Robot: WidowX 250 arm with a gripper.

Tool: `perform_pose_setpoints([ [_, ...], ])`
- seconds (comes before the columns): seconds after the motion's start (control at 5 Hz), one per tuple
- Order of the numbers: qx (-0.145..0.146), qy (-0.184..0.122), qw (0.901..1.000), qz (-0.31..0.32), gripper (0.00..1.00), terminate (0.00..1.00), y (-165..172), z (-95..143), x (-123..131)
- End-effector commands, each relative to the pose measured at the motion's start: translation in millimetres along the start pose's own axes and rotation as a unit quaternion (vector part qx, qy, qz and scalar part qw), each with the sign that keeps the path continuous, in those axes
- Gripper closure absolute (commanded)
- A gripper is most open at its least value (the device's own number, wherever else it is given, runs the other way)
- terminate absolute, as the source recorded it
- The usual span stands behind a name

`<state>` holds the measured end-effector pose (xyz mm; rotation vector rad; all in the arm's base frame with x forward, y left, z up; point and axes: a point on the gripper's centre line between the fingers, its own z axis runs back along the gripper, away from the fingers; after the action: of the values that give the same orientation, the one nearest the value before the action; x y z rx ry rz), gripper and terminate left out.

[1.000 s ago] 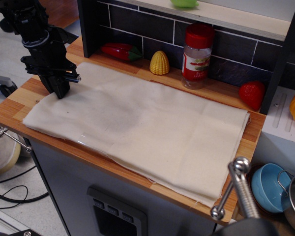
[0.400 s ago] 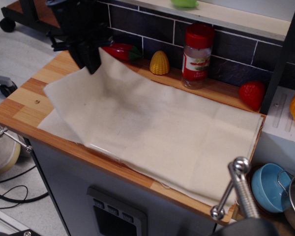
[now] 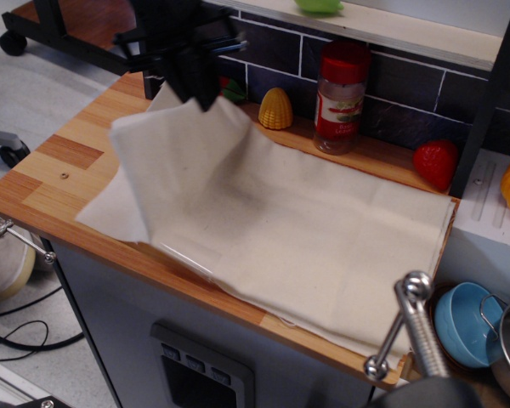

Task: Fold cloth in half

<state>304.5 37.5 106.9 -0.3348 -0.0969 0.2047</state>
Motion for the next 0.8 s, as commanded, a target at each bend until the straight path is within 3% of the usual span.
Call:
perform_pose_setpoints([
  [0.0, -0.005, -0.036, 0.9993, 0.008, 1.0, 0.0, -69, -2, -21],
  [0.2, -0.002, -0.039, 0.9987, 0.032, 1.0, 0.0, -112, -31, -26],
  [0.4, 0.021, -0.046, 0.9975, 0.05, 1.0, 0.0, -148, -72, -22],
  [0.6, 0.04, -0.039, 0.996, 0.069, 1.0, 0.0, -164, -104, -13],
])
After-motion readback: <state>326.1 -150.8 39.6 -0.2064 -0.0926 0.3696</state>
